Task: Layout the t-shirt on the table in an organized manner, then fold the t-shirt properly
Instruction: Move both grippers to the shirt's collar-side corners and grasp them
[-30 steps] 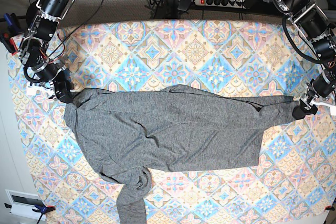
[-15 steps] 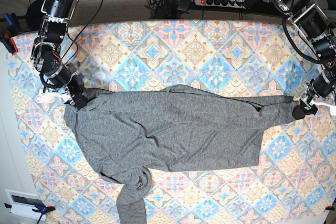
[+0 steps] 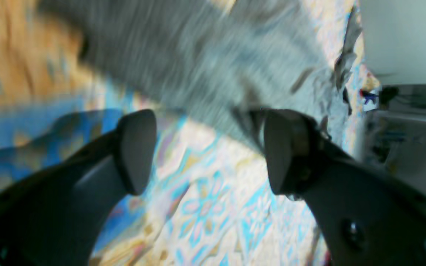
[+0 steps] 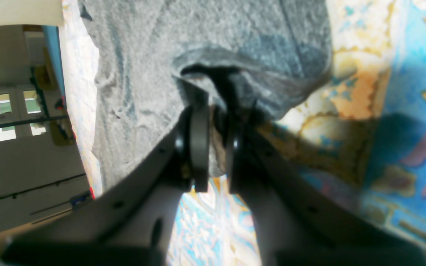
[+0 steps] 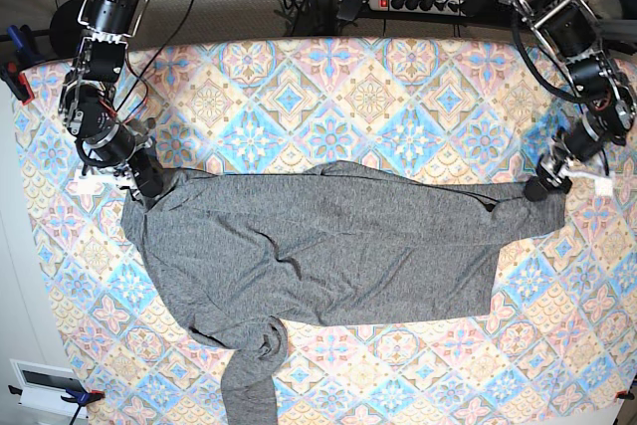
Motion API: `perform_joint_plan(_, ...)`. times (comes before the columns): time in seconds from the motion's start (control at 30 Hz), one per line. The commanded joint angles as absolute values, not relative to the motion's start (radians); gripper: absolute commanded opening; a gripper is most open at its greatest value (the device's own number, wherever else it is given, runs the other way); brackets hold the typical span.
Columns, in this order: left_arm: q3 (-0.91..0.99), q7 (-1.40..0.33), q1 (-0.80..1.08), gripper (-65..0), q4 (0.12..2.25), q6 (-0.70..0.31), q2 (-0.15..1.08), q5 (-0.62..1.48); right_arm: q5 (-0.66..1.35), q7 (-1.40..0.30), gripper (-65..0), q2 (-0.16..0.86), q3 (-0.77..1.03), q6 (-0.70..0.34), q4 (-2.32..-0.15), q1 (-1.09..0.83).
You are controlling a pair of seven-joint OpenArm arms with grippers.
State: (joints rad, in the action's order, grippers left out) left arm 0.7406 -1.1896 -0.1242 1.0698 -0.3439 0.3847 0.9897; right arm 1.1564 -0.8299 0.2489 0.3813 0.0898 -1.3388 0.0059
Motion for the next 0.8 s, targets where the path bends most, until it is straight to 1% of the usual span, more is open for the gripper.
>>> perform_joint_plan(0.0,0.745,-1.184,-0.136,-20.6,1.056,-0.349,0.394,1.012,1.173,-0.822,-57.8,0.265,0.386,0.077,-1.351,0.019)
perform_joint_plan(0.13,0.745,-1.176,-0.133,-20.6,0.938,-0.355,0.387,1.021,1.173,-0.822,-57.8,0.265,0.386,0.077,-1.351,0.016)
perform_joint_plan(0.23,0.757,-1.158,-0.119,-20.6,0.872,-0.41,0.389,1.055,1.173,-0.822,-57.7,0.266,0.386,0.077,-1.351,0.015)
perform_joint_plan(0.33,0.794,-1.145,-0.12,-20.6,0.831,-0.424,0.39,1.07,1.173,-0.825,-57.7,0.266,0.386,0.077,-1.351,0.013)
perform_joint_plan(0.47,0.832,-1.145,-0.128,-20.6,0.82,-0.424,0.387,1.067,1.173,-0.825,-57.8,0.266,0.386,0.077,-1.351,0.013)
perform_joint_plan(0.77,0.828,-1.133,-0.193,-20.6,0.819,-0.412,0.348,1.064,1.173,-0.826,-57.8,0.266,0.384,0.077,-1.359,0.013)
